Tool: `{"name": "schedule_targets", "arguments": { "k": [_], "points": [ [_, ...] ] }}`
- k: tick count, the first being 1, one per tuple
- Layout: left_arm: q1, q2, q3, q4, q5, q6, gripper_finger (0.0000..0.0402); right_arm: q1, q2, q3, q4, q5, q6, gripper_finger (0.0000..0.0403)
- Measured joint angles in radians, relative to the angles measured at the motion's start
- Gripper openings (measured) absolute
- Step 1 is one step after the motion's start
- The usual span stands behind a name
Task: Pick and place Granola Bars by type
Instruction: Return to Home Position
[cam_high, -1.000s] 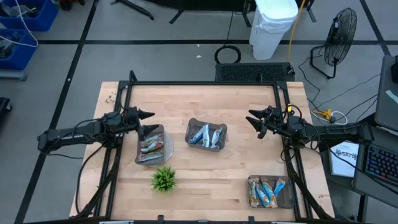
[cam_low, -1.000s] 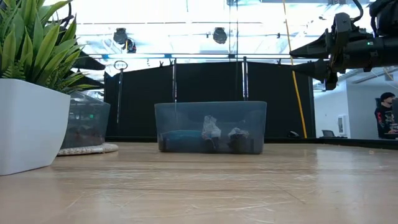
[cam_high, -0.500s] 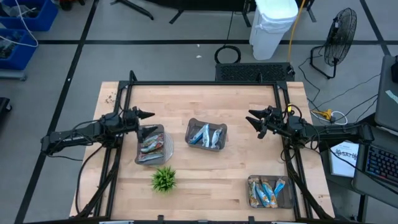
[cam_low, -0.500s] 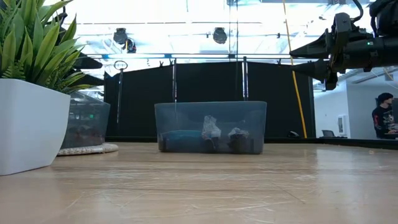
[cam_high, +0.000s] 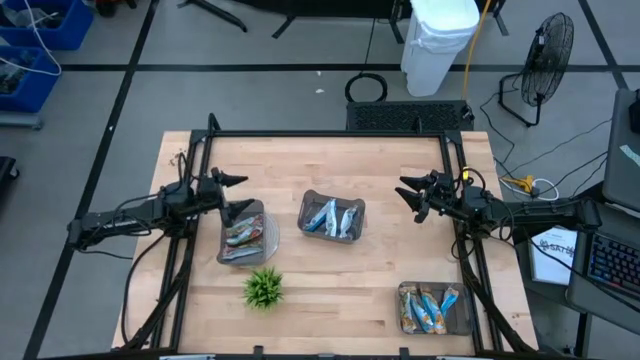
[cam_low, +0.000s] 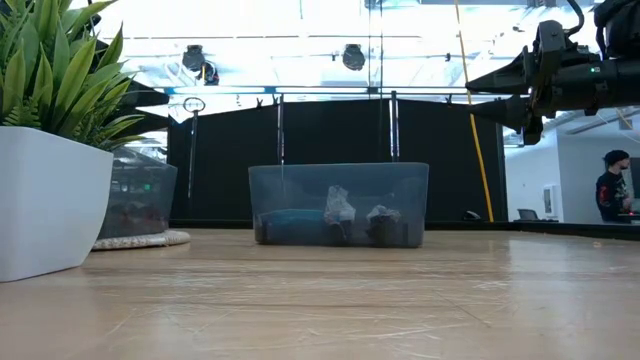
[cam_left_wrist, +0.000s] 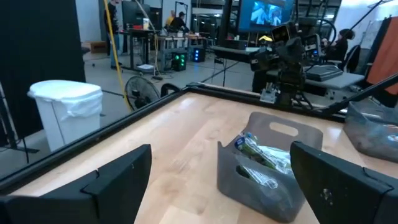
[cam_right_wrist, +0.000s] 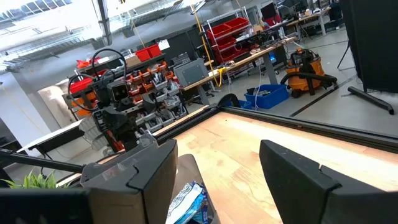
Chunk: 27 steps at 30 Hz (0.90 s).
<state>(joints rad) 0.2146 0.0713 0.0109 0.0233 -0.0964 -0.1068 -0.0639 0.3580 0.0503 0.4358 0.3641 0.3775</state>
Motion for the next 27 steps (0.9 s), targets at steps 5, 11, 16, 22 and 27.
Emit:
{"name": "schedule_targets", "arguments": {
  "k": [5, 11, 16, 22, 27],
  "points": [
    [0.0, 0.023, 0.0, -0.001, -0.006, -0.011, 0.0383, 0.0, 0.0, 0.0, 0.0, 0.0, 0.0, 0.0222],
    [0.0, 0.097, 0.0, -0.001, -0.001, 0.008, 0.0375, 0.0, 0.0, 0.0, 0.0, 0.0, 0.0, 0.0222],
    [0.0, 0.127, 0.0, 0.01, -0.001, -0.003, 0.038, 0.0, 0.0, 0.0, 0.0, 0.0, 0.0, 0.0222],
    [0.0, 0.128, -0.002, 0.031, -0.002, -0.003, 0.038, 0.0, 0.0, 0.0, 0.0, 0.0, 0.0, 0.0222],
    [0.0, 0.128, -0.002, 0.038, -0.001, -0.004, 0.0375, 0.0, 0.0, 0.0, 0.0, 0.0, 0.0, 0.0222]
  ]
}}
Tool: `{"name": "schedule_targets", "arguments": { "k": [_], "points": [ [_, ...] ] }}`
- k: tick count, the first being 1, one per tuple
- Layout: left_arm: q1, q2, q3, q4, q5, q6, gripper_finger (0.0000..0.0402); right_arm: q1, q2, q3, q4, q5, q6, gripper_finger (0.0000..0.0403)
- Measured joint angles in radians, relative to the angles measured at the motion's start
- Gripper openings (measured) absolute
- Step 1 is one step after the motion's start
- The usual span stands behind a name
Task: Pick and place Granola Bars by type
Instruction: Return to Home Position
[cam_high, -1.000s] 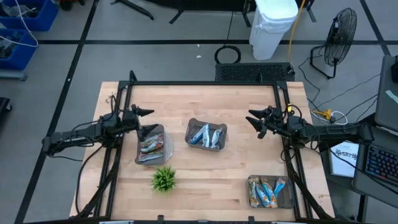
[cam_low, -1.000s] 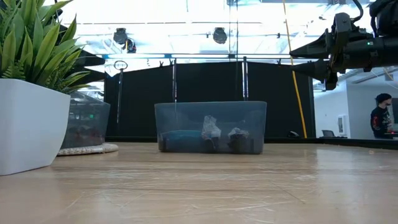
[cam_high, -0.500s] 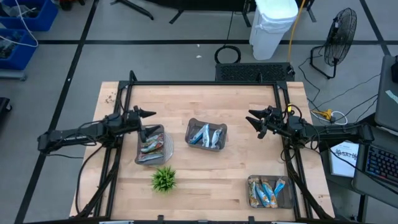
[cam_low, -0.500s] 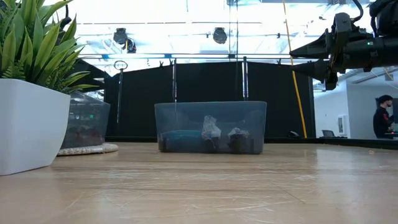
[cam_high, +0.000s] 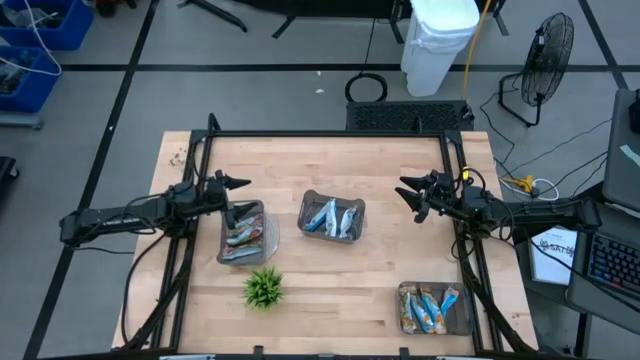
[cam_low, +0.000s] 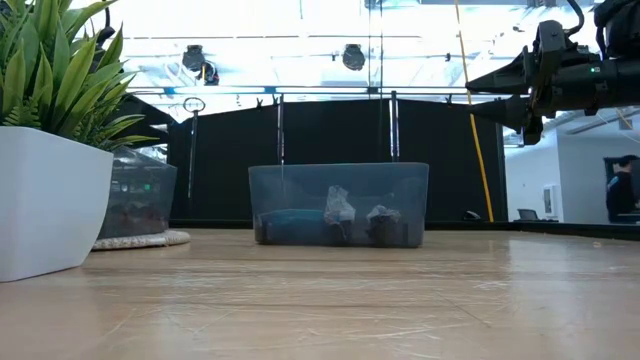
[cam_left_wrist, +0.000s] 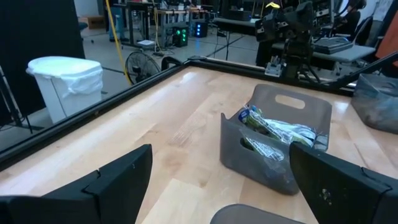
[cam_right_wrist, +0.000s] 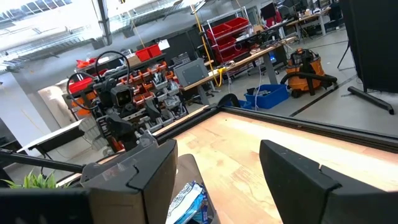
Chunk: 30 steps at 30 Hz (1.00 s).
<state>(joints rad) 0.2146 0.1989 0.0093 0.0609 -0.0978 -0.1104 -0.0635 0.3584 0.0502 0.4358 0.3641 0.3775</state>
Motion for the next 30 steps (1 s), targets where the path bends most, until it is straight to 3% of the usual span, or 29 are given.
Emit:
{"name": "schedule_targets", "arguments": {
  "k": [30],
  "points": [
    [0.0, 0.0, 0.0, 0.006, 0.0, 0.001, 0.038, 0.0, 0.0, 0.0, 0.0, 0.0, 0.0, 0.0222]
  ]
}}
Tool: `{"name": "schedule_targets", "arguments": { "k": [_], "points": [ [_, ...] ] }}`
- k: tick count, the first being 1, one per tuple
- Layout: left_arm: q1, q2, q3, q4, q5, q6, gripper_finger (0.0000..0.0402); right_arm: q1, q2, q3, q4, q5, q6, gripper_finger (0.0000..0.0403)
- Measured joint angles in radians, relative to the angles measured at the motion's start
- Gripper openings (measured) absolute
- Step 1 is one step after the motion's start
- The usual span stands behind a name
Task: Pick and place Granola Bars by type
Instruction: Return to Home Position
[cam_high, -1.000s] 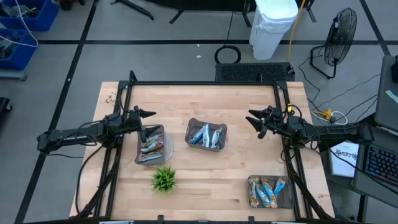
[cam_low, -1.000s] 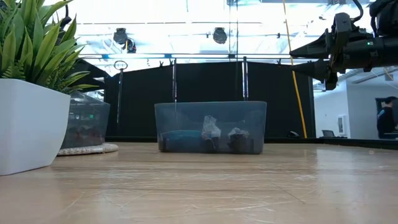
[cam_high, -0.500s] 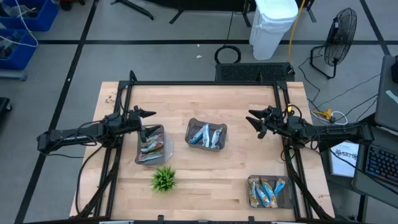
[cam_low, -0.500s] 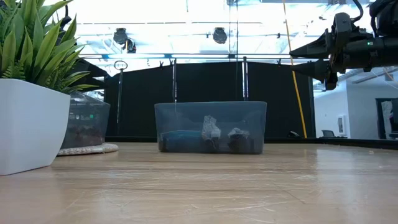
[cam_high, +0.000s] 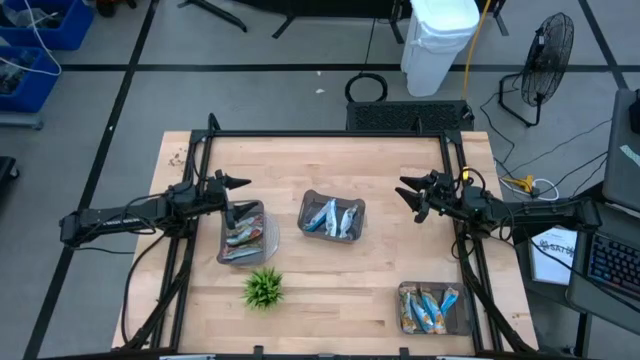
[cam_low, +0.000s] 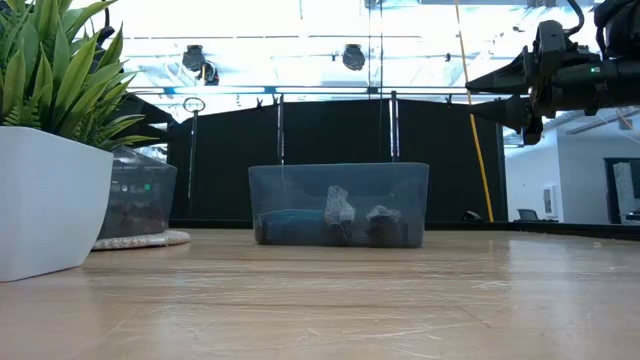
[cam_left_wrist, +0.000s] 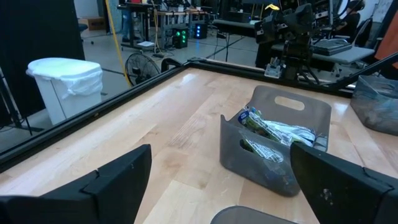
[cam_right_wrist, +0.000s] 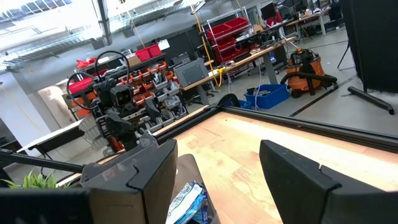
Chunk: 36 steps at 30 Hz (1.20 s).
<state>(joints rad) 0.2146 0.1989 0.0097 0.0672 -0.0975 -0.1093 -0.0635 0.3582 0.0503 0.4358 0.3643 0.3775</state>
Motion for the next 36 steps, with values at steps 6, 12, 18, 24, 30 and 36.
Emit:
{"name": "schedule_targets", "arguments": {
  "k": [6, 12, 18, 24, 30, 36],
  "points": [
    [0.0, 0.0, 0.0, 0.0, 0.0, 0.0, 0.0382, 0.0, 0.0, 0.0, 0.0, 0.0, 0.0, 0.0222],
    [0.0, 0.0, 0.0, 0.0, 0.0, 0.0, 0.0378, 0.0, 0.0, 0.0, 0.0, 0.0, 0.0, 0.0222],
    [0.0, 0.0, 0.0, 0.0, 0.0, 0.0, 0.0381, 0.0, 0.0, 0.0, 0.0, 0.0, 0.0, 0.0222],
    [0.0, 0.0, 0.0, 0.0, 0.0, 0.0, 0.0384, 0.0, 0.0, 0.0, 0.0, 0.0, 0.0, 0.0222],
    [0.0, 0.0, 0.0, 0.0, 0.0, 0.0, 0.0384, 0.0, 0.0, 0.0, 0.0, 0.0, 0.0, 0.0222],
    [0.0, 0.0, 0.001, 0.0, 0.0, 0.0, 0.0387, 0.0, 0.0, 0.0, 0.0, 0.0, 0.0, 0.0222]
  ]
}}
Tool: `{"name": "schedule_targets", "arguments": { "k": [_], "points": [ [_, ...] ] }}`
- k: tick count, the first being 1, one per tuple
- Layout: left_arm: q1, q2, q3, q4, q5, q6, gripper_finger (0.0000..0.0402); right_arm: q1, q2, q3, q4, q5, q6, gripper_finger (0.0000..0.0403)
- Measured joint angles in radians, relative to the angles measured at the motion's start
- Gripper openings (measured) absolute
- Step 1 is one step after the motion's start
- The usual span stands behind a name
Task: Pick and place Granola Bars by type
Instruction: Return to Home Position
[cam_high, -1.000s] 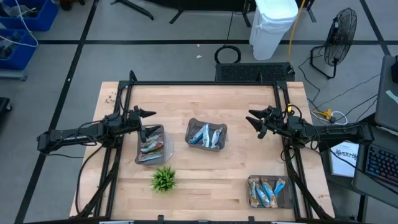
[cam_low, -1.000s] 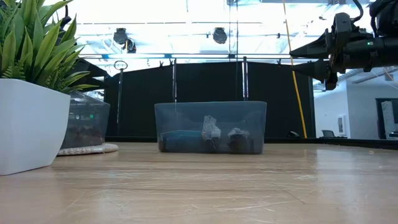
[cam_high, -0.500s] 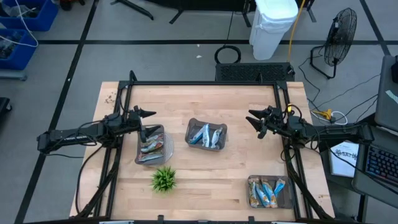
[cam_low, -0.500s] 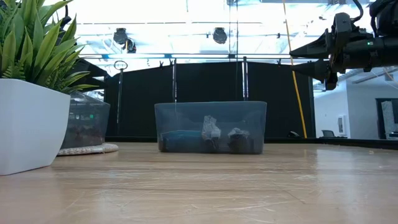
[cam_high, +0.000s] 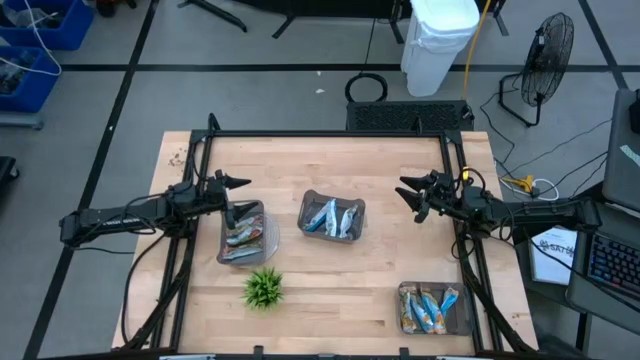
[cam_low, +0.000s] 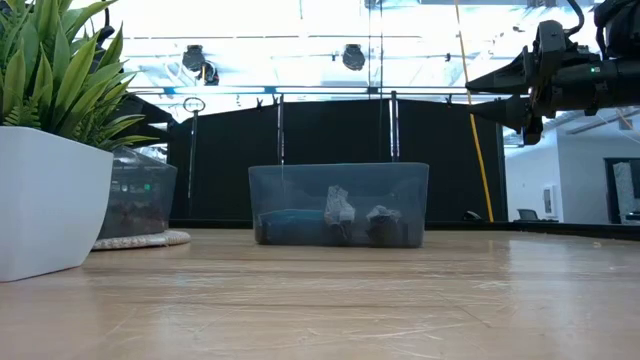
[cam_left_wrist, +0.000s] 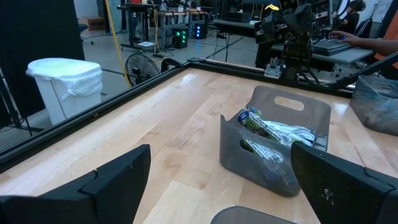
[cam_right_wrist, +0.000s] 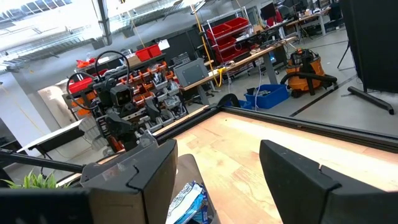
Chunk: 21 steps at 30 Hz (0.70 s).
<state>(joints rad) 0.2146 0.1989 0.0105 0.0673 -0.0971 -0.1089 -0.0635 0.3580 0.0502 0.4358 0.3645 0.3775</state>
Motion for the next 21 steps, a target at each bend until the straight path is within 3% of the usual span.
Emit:
{"name": "schedule_targets", "arguments": {
  "k": [21],
  "points": [
    [0.0, 0.0, 0.0, 0.0, 0.0, 0.0, 0.0377, 0.0, 0.0, 0.0, 0.0, 0.0, 0.0, 0.0222]
  ]
}}
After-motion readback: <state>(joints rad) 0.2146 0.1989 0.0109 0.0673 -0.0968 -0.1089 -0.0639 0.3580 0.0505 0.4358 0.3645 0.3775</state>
